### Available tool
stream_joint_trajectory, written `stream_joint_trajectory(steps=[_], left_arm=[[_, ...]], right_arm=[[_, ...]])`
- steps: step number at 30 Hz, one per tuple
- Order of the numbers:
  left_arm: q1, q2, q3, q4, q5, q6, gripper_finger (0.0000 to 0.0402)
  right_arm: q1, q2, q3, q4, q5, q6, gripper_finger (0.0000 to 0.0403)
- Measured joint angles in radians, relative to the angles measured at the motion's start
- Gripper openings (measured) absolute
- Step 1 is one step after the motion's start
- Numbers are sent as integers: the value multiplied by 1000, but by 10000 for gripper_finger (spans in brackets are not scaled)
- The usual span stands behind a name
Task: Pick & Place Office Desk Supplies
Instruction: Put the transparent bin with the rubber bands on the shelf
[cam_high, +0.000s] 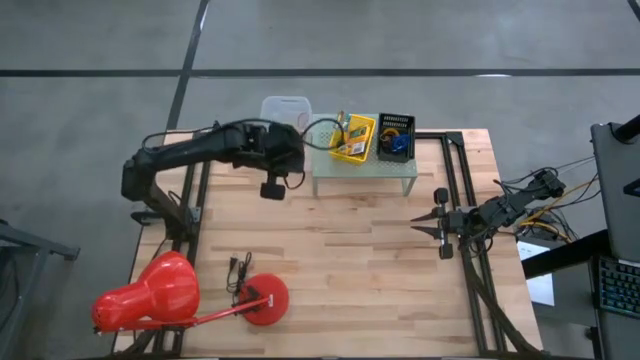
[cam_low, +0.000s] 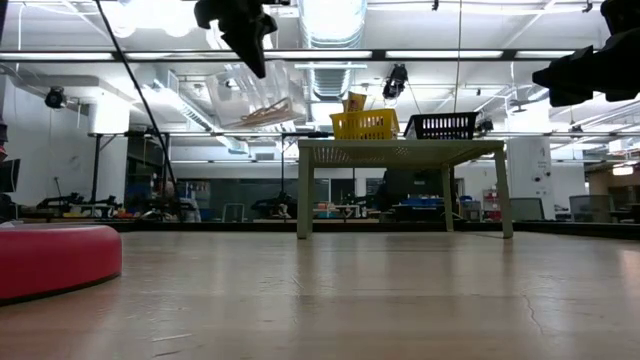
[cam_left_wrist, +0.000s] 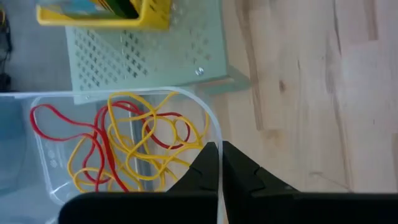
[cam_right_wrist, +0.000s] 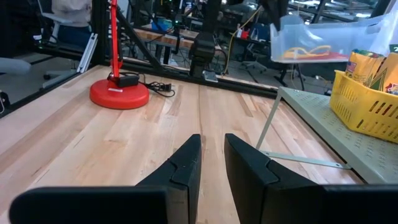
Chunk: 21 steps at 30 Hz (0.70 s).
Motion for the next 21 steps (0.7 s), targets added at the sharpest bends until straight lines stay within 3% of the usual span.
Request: stream_joint_trajectory(steps=[6,21], left_arm=[[85,29,57,3,73,65,2],[127,222,216,-56,63,163,2]], right_arm=[[0,0,0,0,0,0,68],[-1,0,0,0,0,0,68]])
